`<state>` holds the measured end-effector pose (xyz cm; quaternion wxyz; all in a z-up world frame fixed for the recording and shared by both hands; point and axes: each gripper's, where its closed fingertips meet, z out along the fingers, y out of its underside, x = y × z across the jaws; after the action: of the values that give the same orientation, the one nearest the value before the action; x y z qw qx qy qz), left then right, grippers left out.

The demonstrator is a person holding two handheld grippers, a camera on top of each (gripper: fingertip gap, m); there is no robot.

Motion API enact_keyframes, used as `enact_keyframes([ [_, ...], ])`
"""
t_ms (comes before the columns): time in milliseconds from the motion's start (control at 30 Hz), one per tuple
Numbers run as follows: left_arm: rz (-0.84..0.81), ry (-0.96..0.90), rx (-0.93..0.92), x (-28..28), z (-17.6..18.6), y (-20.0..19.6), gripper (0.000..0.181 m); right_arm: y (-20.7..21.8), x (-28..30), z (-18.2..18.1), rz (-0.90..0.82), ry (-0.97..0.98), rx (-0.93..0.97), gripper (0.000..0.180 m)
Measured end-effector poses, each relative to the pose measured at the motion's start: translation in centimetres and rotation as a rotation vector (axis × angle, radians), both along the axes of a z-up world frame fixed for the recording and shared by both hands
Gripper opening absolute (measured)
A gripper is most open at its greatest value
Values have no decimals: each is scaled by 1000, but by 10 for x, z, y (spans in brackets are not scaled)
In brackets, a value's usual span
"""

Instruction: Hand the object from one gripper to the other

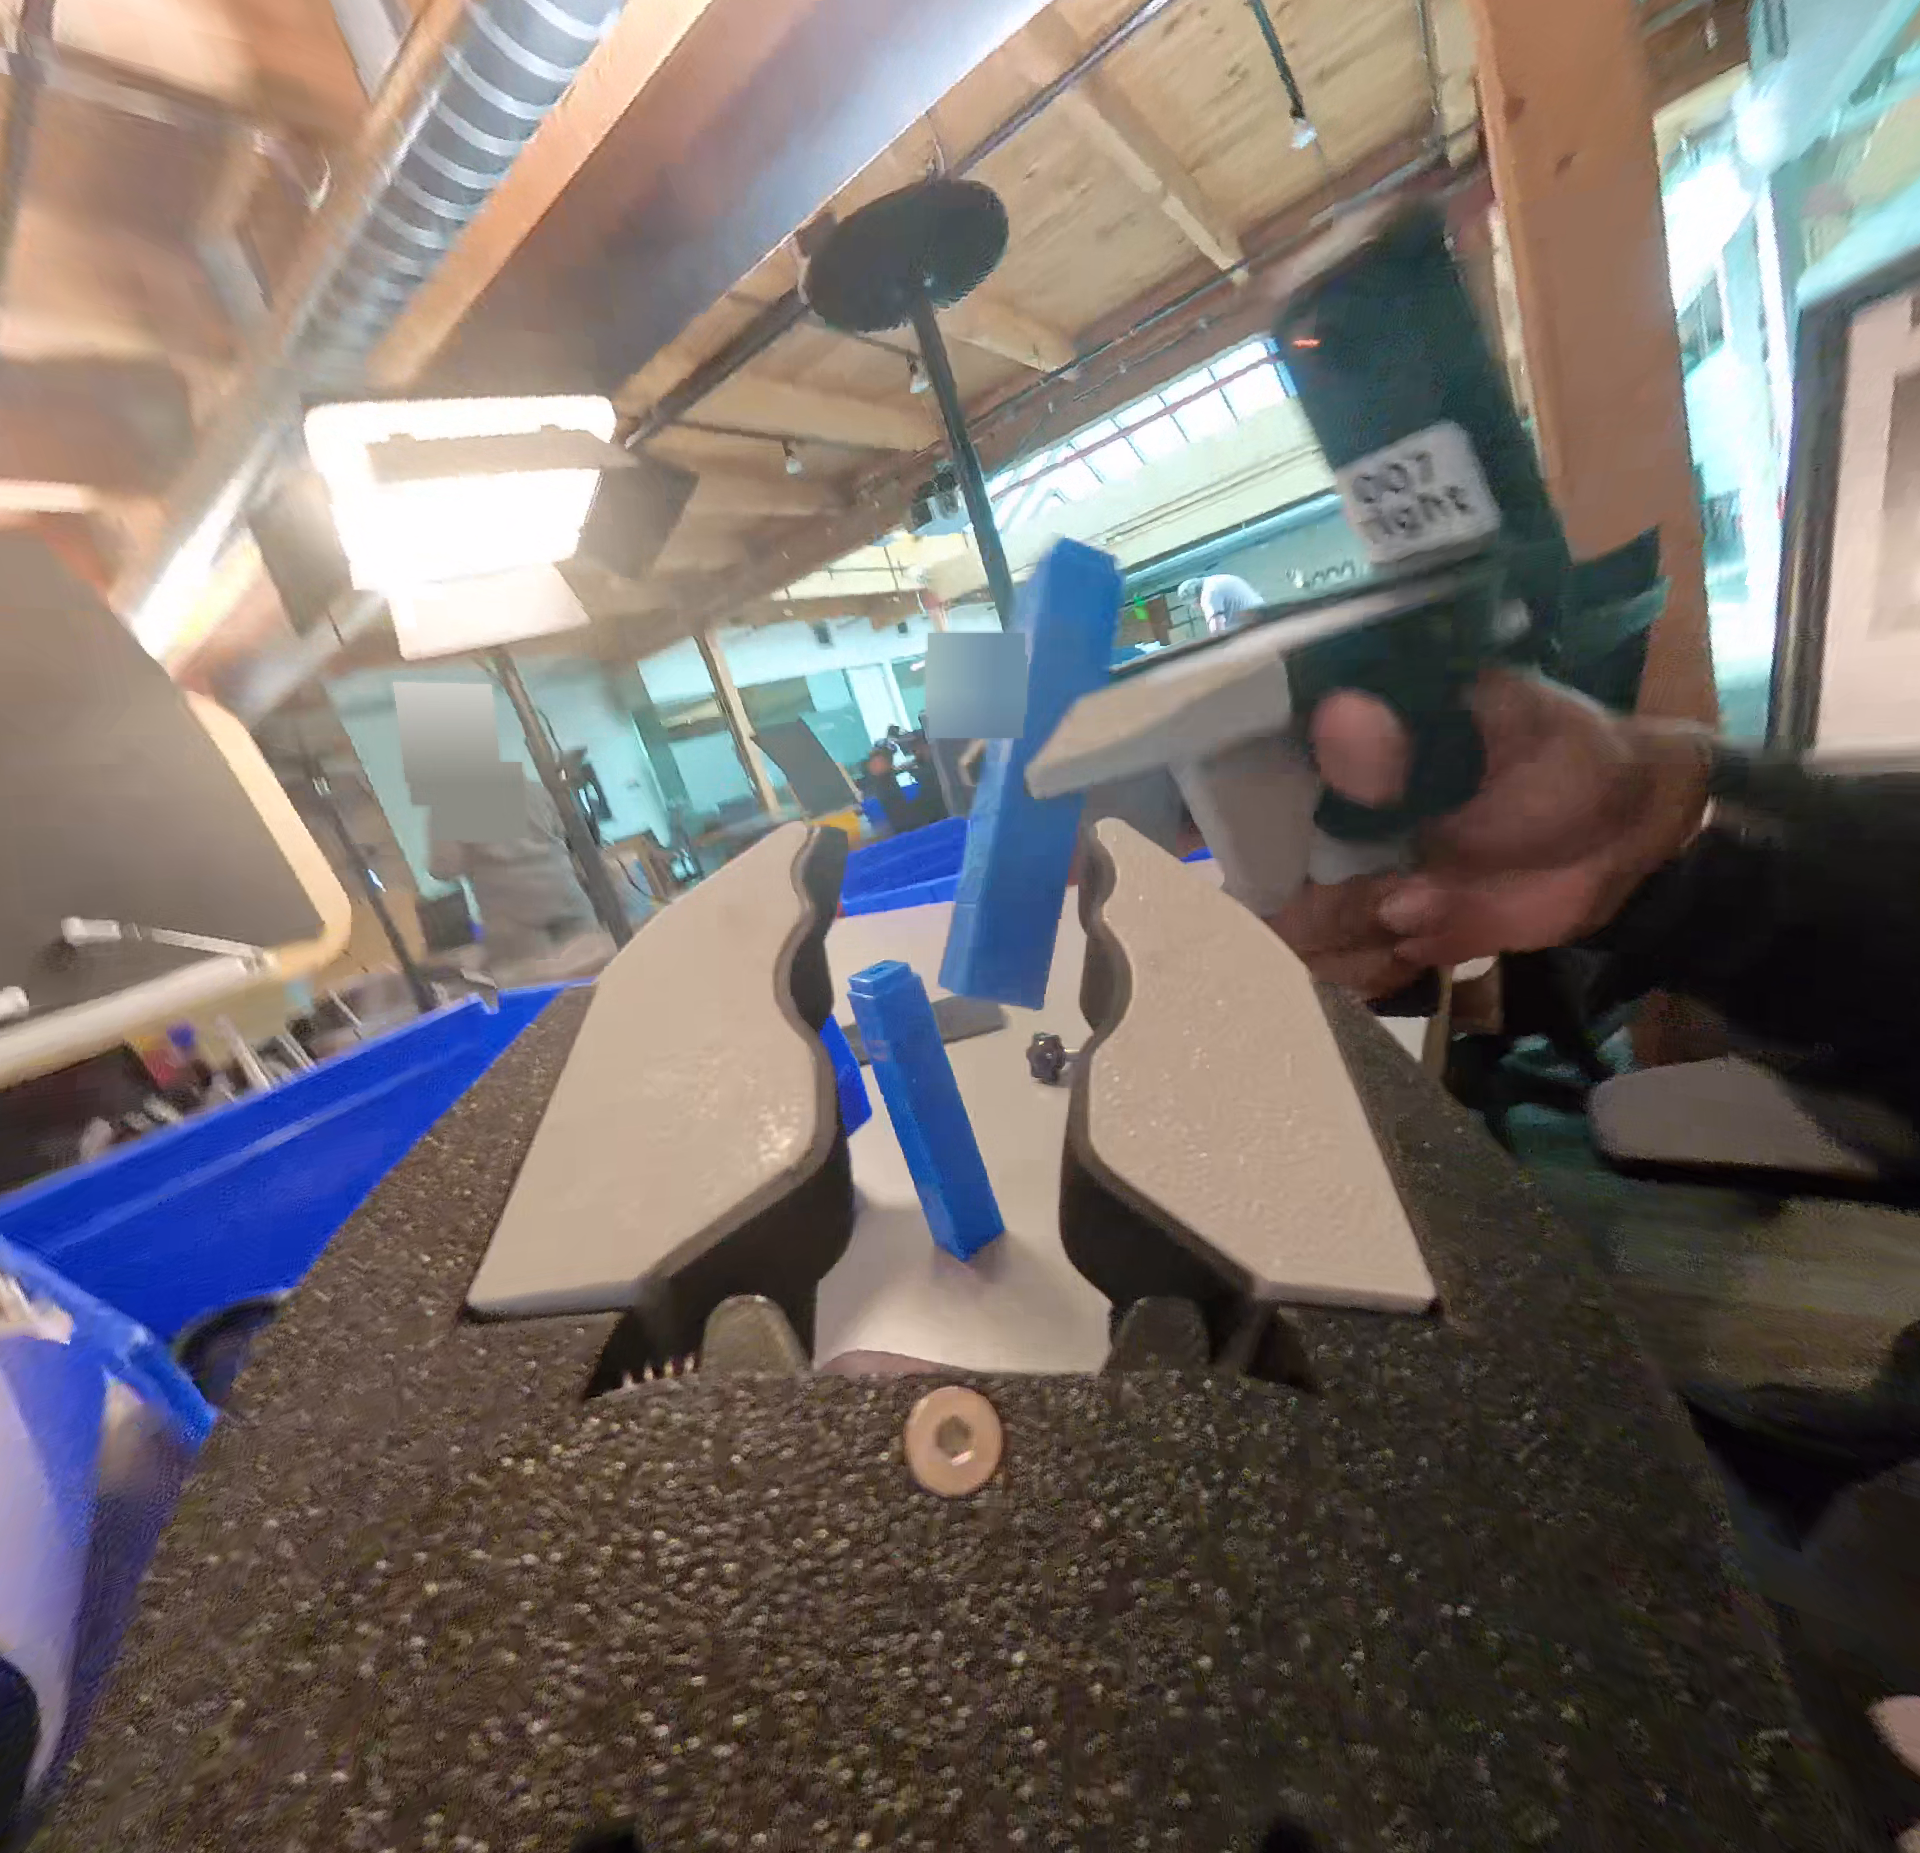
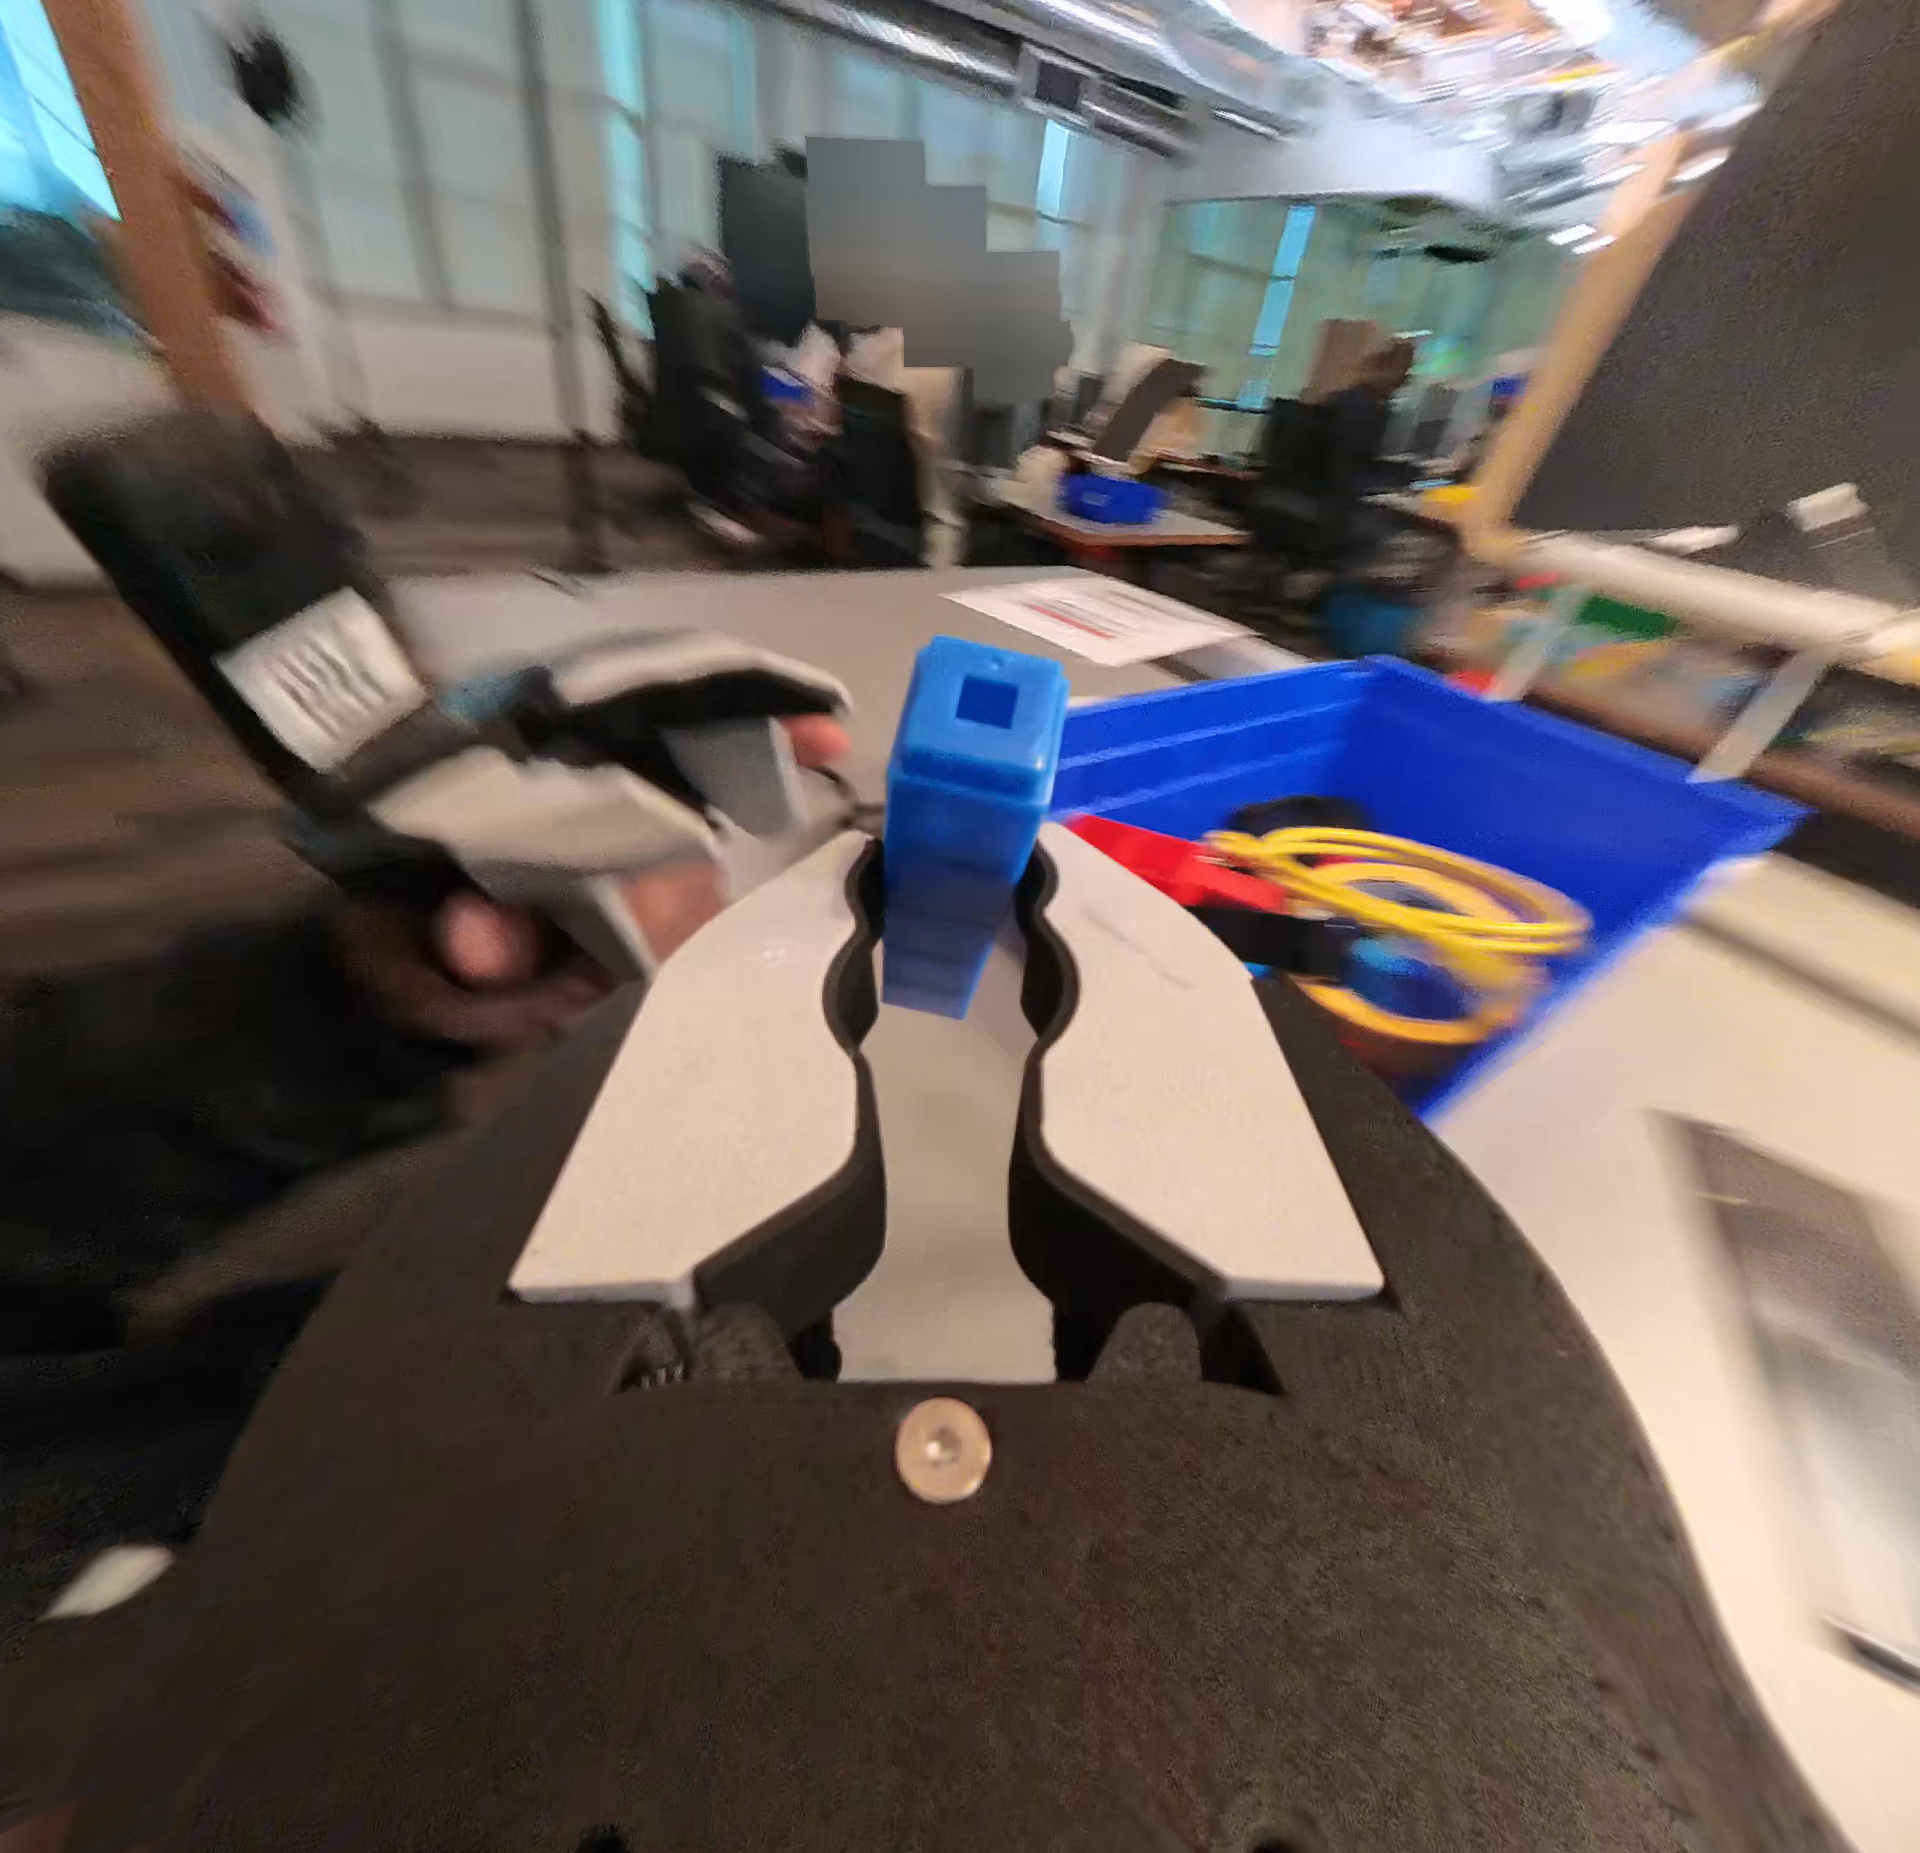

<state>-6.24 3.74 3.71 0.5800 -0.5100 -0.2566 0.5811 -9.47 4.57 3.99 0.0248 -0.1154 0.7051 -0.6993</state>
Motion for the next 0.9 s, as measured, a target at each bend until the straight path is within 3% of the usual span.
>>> enact_keyframes([
  [167,57,-166,175,-5,16,-14,45,-1,-29,-11,-340,501,68,23],
  [333,117,-343,17,-14,6,19,46,-4,-22,-16,-418,658,94,23],
  [467,136,-401,34,-18,3,29,45,-7,-11,-21,-446,772,101,23],
  [567,181,-458,5,-22,-8,28,45,-8,0,-21,-438,819,84,23],
  [633,198,-467,-2,-23,-12,26,29,-9,8,-20,-419,831,59,23],
  [733,173,-388,71,-21,-2,20,23,-7,14,-12,-361,794,-19,23],
  [833,60,-293,239,-14,13,9,23,2,22,1,-213,654,-108,32],
  [900,-104,-239,406,-5,23,5,23,10,23,9,-118,569,-154,37],
])
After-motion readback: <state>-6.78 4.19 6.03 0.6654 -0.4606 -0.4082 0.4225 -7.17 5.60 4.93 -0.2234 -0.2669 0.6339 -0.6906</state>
